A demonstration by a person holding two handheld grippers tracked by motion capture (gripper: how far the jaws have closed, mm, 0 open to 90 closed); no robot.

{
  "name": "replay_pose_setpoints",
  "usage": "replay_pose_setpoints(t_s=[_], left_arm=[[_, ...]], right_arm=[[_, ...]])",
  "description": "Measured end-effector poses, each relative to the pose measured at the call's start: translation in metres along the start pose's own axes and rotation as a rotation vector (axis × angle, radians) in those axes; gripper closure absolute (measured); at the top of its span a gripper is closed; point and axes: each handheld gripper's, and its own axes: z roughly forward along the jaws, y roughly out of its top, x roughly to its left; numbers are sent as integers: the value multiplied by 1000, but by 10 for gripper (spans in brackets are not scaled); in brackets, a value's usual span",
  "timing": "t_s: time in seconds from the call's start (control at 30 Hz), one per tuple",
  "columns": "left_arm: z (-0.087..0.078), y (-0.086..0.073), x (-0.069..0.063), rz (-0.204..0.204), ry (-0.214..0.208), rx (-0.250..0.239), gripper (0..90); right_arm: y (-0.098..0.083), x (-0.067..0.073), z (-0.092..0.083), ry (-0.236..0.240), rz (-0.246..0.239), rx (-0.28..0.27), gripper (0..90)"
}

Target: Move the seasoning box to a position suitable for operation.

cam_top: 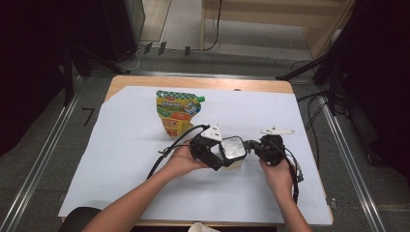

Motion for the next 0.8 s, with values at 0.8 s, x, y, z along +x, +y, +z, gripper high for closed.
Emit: replay_pose_setpoints(t_s=[0.8], left_arm=[[-11,13,-3,-17,0,-16,155]], right_arm=[[0,8,1,28,-20,10,900]])
